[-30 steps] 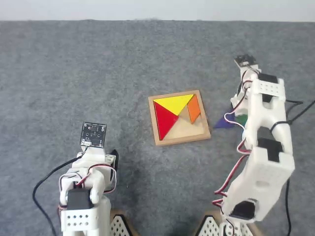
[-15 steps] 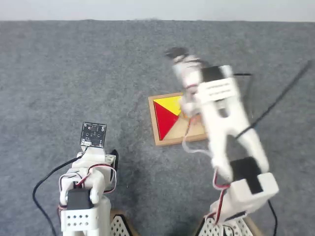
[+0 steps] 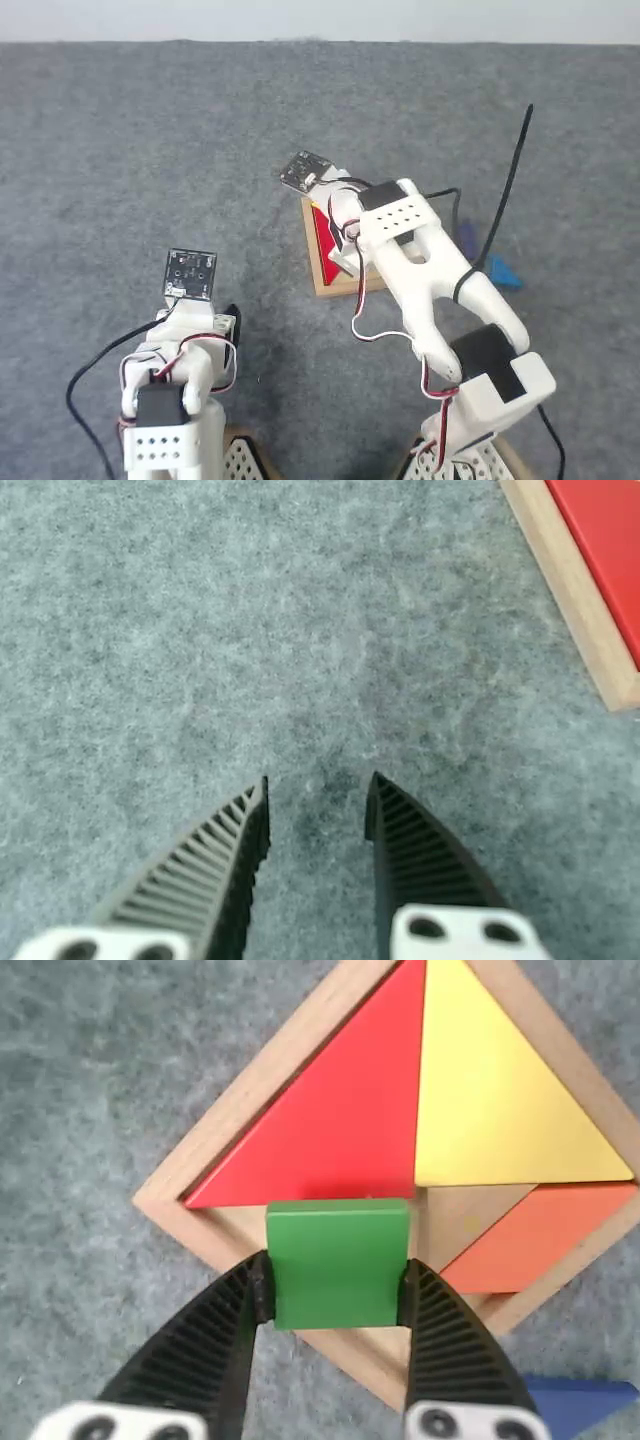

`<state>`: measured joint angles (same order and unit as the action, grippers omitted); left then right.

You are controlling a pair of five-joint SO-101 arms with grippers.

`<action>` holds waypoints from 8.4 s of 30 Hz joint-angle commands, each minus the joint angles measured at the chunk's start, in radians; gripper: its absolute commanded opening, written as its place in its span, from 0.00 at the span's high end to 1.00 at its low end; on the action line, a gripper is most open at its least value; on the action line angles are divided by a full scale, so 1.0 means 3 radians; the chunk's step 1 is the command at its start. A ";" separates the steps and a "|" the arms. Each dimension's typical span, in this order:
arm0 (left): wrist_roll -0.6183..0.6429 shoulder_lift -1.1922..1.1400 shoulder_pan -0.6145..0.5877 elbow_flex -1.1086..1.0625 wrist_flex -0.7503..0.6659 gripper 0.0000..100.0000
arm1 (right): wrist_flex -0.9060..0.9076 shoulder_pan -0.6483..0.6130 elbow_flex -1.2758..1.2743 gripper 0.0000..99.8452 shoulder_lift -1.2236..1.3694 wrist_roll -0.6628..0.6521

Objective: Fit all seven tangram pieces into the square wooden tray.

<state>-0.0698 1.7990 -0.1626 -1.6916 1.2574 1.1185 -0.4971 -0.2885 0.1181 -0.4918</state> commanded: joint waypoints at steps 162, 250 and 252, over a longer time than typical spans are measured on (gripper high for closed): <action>-0.0020 0.0092 0.0000 0.0028 0.0031 0.85 | 0.0591 0.2273 0.0762 0.99 0.0637 0.1233; -0.0020 0.0092 0.0000 0.0028 0.0031 0.85 | -0.1102 -0.0279 -0.1601 0.94 -0.1332 0.0384; -0.0020 0.0092 0.0000 0.0028 0.0031 0.85 | -0.1112 -0.0263 -0.1545 0.94 -0.1230 0.0389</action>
<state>-0.0698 1.7990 -0.1626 -1.6916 1.2574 0.8071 -0.5662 -0.7887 -0.2839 -0.3874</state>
